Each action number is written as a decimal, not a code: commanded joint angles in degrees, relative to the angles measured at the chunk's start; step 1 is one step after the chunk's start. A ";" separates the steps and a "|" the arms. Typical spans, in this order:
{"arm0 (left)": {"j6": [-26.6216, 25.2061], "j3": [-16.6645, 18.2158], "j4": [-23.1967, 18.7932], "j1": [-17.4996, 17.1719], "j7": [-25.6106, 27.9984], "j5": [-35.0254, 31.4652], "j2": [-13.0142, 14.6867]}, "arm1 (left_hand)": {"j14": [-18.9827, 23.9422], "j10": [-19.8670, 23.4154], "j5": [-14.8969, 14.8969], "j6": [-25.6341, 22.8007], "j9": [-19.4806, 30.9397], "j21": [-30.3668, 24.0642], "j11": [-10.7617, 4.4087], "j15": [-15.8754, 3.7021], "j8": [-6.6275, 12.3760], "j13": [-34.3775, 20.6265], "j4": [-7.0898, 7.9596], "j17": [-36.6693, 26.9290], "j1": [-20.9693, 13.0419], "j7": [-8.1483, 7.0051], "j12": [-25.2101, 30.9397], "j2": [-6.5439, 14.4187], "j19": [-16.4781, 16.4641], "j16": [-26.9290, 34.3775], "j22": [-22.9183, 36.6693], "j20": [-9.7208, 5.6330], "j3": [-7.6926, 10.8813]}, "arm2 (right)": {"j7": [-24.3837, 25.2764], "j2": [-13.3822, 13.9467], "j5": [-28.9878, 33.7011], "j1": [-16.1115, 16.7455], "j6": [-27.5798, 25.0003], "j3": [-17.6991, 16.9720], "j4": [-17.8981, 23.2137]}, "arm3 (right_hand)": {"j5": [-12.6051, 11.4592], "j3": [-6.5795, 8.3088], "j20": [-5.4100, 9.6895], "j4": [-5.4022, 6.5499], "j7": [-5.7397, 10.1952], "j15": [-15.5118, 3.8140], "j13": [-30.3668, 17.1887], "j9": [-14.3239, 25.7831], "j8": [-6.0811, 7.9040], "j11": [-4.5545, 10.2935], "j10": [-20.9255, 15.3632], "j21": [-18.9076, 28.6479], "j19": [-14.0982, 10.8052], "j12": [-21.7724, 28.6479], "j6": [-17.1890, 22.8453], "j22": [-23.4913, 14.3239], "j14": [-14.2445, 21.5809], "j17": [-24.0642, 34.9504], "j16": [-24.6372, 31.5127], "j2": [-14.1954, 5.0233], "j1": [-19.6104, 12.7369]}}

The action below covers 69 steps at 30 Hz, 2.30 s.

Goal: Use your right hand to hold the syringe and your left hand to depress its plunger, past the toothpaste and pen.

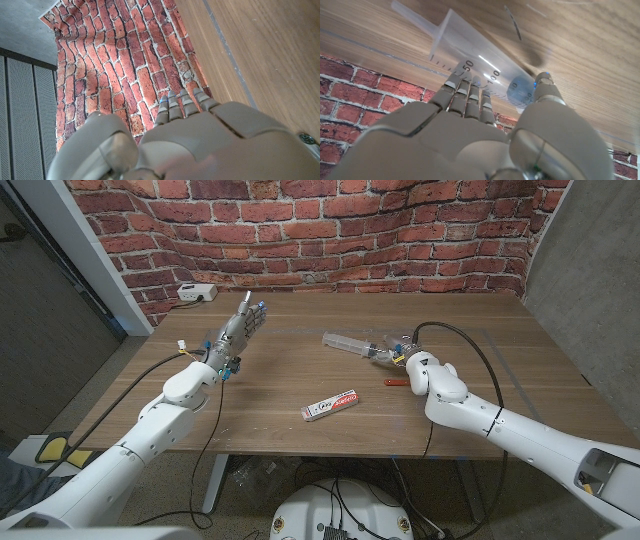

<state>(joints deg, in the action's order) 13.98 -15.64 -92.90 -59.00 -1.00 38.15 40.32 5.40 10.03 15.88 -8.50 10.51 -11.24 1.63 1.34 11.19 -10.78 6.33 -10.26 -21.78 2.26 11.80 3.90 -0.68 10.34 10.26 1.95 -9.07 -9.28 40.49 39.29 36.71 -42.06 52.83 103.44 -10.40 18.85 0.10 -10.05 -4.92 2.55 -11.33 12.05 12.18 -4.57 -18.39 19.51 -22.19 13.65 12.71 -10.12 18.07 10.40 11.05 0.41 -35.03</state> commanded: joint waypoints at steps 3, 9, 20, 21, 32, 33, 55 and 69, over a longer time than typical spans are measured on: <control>-0.03 -0.32 0.79 0.40 -0.63 0.40 -0.42 | -0.11 0.25 -0.21 -0.22 0.18 -0.16 -0.34 -0.21 0.24 -0.30 -0.06 -0.30 -0.21 -0.17 0.02 0.15 0.03 0.43 0.30 0.44 -0.51 | -5.28 0.56 1.04 -2.25 -2.49 1.94 0.88 | -0.26 1.08 0.08 -0.09 -0.11 -0.27 -0.21 0.23 0.71 0.05 -1.46 0.38 -2.05 0.88 1.60 -0.12 1.40 0.16 0.59 -0.47 -2.49; -0.11 -0.45 0.97 0.60 -0.71 0.41 -0.49 | -0.01 0.33 -0.26 -0.40 0.18 -0.17 -0.37 -0.16 0.30 -0.31 -0.04 -0.30 -0.22 -0.09 0.04 0.20 0.11 0.47 0.31 0.60 -0.58 | -5.80 0.55 0.45 -2.46 -2.24 1.95 0.74 | -0.29 2.26 0.83 -0.04 0.22 -0.73 -0.17 0.34 1.24 0.25 -3.31 0.97 -5.29 1.44 3.29 -0.09 3.45 0.18 0.77 -0.79 -5.06; 0.05 -0.49 1.15 0.65 -0.64 0.35 -0.61 | 0.06 0.47 -0.32 -0.61 0.18 -0.24 -0.30 -0.13 0.35 -0.32 -0.02 -0.30 -0.23 -0.06 0.09 0.28 0.14 0.49 0.32 0.76 -0.70 | -3.38 0.02 -0.27 -2.16 -0.46 2.12 -0.76 | -0.54 5.20 4.57 -0.22 0.57 -2.94 -0.05 0.48 2.42 0.80 -8.19 1.98 -12.75 2.57 7.73 0.07 9.05 0.27 1.39 -1.23 -12.09; 0.10 -0.48 1.15 0.63 -0.67 0.36 -0.61 | 0.07 0.47 -0.33 -0.60 0.18 -0.24 -0.27 -0.16 0.34 -0.32 -0.02 -0.30 -0.23 -0.05 0.09 0.29 0.14 0.49 0.32 0.76 -0.71 | -2.81 -0.05 -0.32 -1.94 -0.22 2.03 -0.81 | -0.52 5.42 5.01 -0.17 0.83 -3.64 -0.03 0.45 2.57 1.27 -8.93 2.13 -13.56 2.75 8.34 0.06 10.17 0.30 1.64 -1.18 -12.69; 0.51 -0.36 0.69 0.12 -0.42 0.30 -0.65 | 0.28 0.66 -0.38 -0.73 0.19 -0.29 -0.34 -0.20 0.36 -0.32 0.01 -0.30 -0.23 -0.19 0.15 0.36 0.17 0.57 0.33 0.81 -0.82 | 3.86 -1.99 0.06 0.00 1.23 1.73 -3.62 | -0.28 7.95 9.65 0.20 5.39 -9.06 0.23 0.14 5.07 4.42 -17.91 4.15 -21.30 4.38 17.79 -0.36 20.15 0.79 3.19 -2.68 -19.49; 0.50 -0.32 0.60 0.03 -0.38 0.34 -0.62 | 0.27 0.64 -0.39 -0.74 0.19 -0.30 -0.31 -0.21 0.36 -0.32 0.01 -0.30 -0.23 -0.18 0.14 0.37 0.17 0.56 0.33 0.82 -0.83 | 4.84 -2.26 0.02 0.24 1.42 1.63 -4.09 | -0.34 8.24 9.80 0.16 5.76 -9.41 0.26 0.11 5.21 4.51 -19.29 4.27 -21.56 4.68 18.57 -0.42 20.79 0.85 3.21 -3.03 -20.31; -0.03 -0.02 -0.54 -0.56 -0.05 0.25 0.07 | 0.45 0.81 -0.50 -0.85 0.19 -0.38 -0.13 -0.18 0.34 -0.33 0.06 -0.30 -0.25 -0.28 0.17 0.54 0.22 0.58 0.34 0.85 -1.05 | 12.67 -3.19 -0.32 2.59 1.36 0.15 -4.92 | -0.98 11.16 11.60 7.11 9.20 -12.48 0.28 -0.11 4.82 6.61 -28.80 8.83 -24.69 4.22 29.91 -1.68 28.95 2.09 3.35 -12.19 -23.97; -0.47 -0.39 -0.53 -0.08 -0.40 0.15 0.10 | 0.49 0.83 -0.56 -0.83 0.19 -0.43 -0.27 -0.15 0.30 -0.33 0.08 -0.29 -0.27 -0.34 0.15 0.62 0.22 0.57 0.34 0.90 -1.18 | 22.56 -2.74 -1.99 6.13 5.87 -3.31 -4.37 | -0.42 13.34 11.04 10.43 8.08 -11.38 0.17 0.23 2.93 5.74 -28.51 9.61 -23.74 3.23 28.19 -1.91 28.94 2.65 3.34 -12.50 -23.21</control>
<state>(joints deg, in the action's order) 13.87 -15.74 -93.45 -59.44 -1.10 38.41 40.45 5.62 10.35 15.46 -8.81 10.51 -11.47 1.55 1.12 11.19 -10.78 6.56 -10.26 -22.24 1.95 11.80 4.35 -0.39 10.63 10.26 2.25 -9.79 5.95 37.40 38.70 40.45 -39.65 52.08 98.48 -11.01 24.35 5.00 -7.30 -1.91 -5.36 -11.14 12.13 15.24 0.25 -45.11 28.68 -45.46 16.95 35.32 -11.83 46.46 12.94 14.16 -2.77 -54.12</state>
